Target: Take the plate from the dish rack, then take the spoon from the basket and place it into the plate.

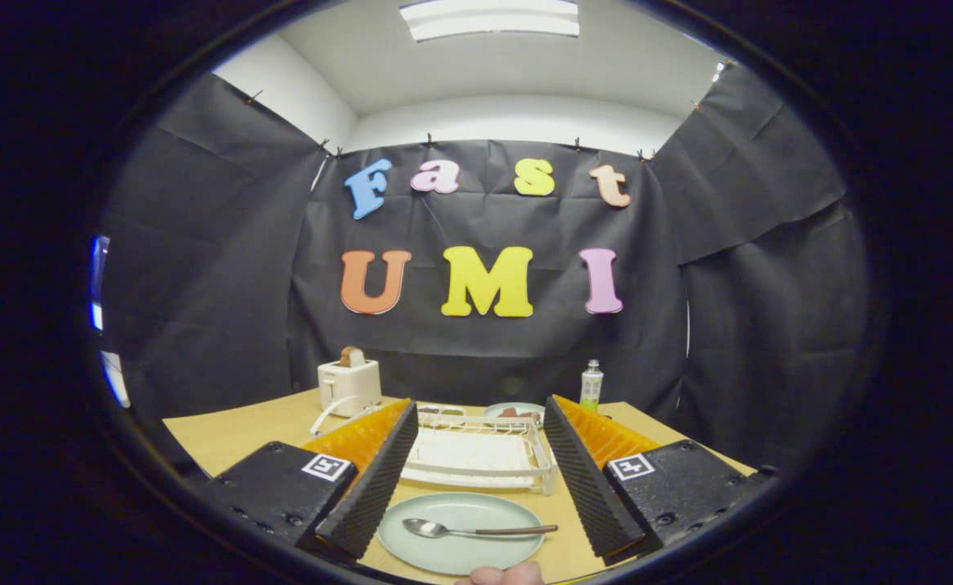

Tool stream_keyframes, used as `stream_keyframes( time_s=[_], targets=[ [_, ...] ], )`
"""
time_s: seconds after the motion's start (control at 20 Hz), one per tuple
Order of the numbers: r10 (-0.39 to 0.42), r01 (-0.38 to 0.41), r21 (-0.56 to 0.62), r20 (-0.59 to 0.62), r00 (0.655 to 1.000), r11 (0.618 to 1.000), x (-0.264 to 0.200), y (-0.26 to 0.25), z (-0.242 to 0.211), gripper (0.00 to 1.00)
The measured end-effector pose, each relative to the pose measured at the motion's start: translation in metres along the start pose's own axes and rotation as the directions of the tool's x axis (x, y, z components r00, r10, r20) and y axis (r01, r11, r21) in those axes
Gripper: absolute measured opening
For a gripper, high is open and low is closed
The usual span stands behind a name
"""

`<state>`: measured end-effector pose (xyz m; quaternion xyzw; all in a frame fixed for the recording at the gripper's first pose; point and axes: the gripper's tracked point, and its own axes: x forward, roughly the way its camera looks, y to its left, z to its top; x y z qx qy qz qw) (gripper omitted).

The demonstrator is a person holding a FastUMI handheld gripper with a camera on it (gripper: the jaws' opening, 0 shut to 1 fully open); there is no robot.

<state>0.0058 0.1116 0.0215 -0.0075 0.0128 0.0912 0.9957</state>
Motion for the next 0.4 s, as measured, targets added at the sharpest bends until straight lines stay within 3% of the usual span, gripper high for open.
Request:
stream_keyframes(
  time_s=[0.4],
  targets=[
    [0.013,-0.013,-0.013,0.008,1.0,1.0,-0.0022,0.0087,-0.0003,1.0]
  ],
)
